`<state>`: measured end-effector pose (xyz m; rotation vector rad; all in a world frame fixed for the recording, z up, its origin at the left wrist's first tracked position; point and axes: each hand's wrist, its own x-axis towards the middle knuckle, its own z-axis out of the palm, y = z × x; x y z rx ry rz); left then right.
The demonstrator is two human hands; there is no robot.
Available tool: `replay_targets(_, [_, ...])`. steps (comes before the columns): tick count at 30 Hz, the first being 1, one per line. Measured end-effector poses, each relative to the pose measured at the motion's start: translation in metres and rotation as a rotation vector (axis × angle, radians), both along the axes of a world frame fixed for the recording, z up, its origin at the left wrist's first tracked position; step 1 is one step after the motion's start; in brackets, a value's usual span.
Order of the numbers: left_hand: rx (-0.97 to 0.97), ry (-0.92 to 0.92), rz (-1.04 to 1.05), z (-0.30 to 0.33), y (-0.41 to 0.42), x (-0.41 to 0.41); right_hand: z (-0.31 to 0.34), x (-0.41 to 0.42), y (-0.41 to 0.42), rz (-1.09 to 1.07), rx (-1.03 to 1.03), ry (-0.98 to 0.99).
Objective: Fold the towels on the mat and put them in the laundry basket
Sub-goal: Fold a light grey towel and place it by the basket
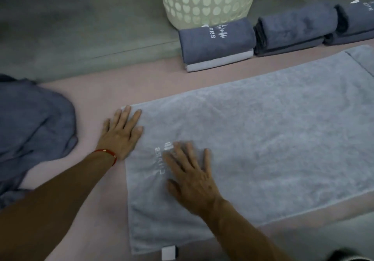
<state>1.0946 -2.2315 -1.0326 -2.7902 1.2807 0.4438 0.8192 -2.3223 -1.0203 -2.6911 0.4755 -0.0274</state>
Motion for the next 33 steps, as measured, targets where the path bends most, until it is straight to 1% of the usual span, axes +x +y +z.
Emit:
replay_targets(2, [0.016,0.012,-0.019,0.002,-0.001,0.020,0.000,0.011,0.039,0.112,0.012,0.022])
replay_targets(6, [0.007,0.008,-0.064,0.012,-0.002,0.041,0.007,0.016,0.094,0.239,0.075,0.036])
replay_targets(10, [-0.006,0.085,-0.049,0.017,-0.006,0.042,0.007,0.006,0.106,0.373,0.074,0.067])
replay_targets(14, [-0.049,0.122,-0.028,0.020,-0.001,0.037,0.003,-0.011,0.100,0.441,0.034,0.025])
replay_targets(18, [-0.109,0.149,0.024,0.033,-0.008,0.037,0.003,-0.022,0.101,0.411,-0.024,-0.061])
replay_targets(23, [-0.040,0.170,0.103,0.048,-0.026,0.044,0.006,-0.020,0.112,0.273,0.003,-0.016])
replay_targets(25, [-0.032,0.183,0.173,0.049,-0.032,0.048,0.008,-0.017,0.114,0.192,0.113,-0.007])
replay_targets(27, [-0.068,0.177,0.233,0.050,-0.037,0.051,0.013,-0.017,0.109,0.102,0.281,-0.013])
replay_targets(29, [-0.140,0.228,0.277,0.052,-0.040,0.053,0.025,-0.020,0.097,-0.030,0.590,-0.023])
replay_targets(30, [-0.186,0.278,0.308,0.056,-0.041,0.052,0.033,-0.023,0.087,-0.117,0.766,-0.036])
replay_targets(31, [-0.227,0.329,0.329,0.059,-0.040,0.051,0.040,-0.028,0.073,-0.205,0.897,-0.059])
replay_targets(32, [-0.269,0.359,0.332,0.065,-0.040,0.050,0.045,-0.035,0.055,-0.270,0.967,-0.083])
replay_targets(33, [-0.313,0.393,0.320,0.070,-0.042,0.049,0.050,-0.043,0.036,-0.296,0.985,-0.105])
